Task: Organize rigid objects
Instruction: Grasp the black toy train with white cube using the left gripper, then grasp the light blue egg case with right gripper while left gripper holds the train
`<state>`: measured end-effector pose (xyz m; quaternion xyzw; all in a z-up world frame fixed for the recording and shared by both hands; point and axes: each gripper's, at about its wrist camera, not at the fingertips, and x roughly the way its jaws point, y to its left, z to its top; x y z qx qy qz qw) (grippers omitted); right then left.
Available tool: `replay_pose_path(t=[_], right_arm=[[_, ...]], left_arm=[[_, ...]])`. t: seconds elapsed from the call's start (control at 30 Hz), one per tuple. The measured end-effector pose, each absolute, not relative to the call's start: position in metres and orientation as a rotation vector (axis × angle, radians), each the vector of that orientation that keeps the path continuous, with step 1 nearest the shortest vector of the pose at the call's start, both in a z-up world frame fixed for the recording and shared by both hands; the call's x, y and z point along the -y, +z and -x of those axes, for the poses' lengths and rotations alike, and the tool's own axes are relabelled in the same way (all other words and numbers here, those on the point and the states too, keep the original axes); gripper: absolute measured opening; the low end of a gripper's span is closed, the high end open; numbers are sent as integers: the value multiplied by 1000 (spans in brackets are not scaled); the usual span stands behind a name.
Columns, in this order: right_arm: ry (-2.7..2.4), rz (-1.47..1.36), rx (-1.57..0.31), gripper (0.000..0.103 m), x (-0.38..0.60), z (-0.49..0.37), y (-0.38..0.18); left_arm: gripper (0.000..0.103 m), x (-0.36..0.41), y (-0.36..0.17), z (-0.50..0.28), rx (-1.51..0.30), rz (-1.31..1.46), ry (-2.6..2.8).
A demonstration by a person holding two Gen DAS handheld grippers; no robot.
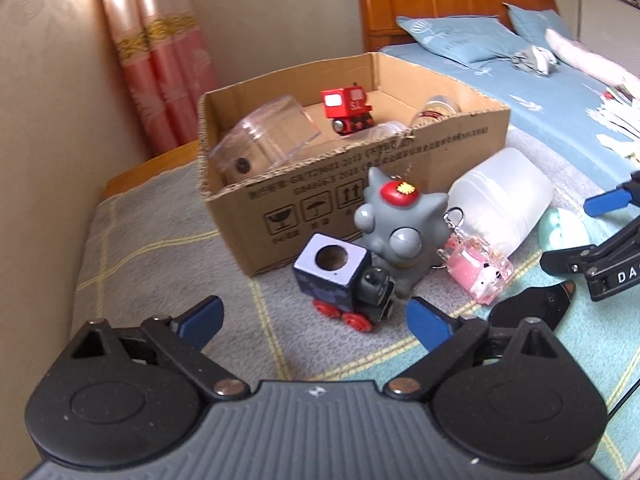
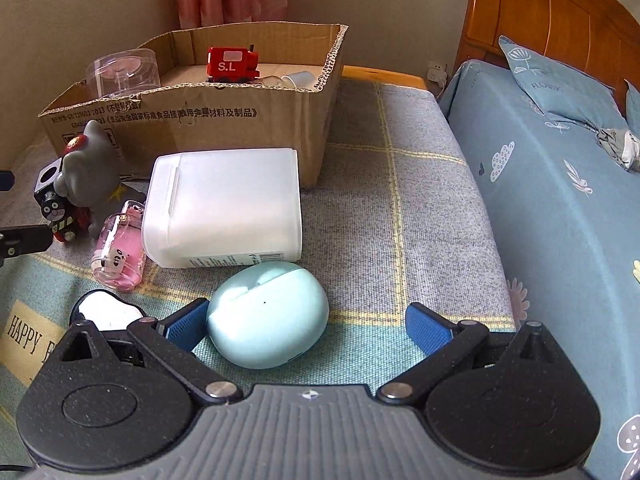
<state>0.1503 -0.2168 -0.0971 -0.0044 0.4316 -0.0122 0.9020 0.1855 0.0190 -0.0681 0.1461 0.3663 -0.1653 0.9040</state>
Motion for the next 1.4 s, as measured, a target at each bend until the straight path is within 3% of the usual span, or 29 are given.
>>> replay_pose_path(t=[0.07, 0.3, 0.37, 0.87, 1.4], right_arm=[[-18, 13, -890, 103, 217, -150, -97], [-3, 19, -885, 103, 219, -148, -97], [-3, 19, -886, 103, 219, -148, -97], [11, 28, -871, 103, 225, -144, -98], [28, 37, -863, 103, 227, -143, -98]], left_arm=[[84, -18, -72, -191, -762, -308, -362], [68, -17, -79, -202, -761, -306, -446], [57, -16, -80, -204, -763, -299, -459], [55, -21, -73, -159, -821, -191, -369], [65, -12, -78, -157, -770, -391, -487]])
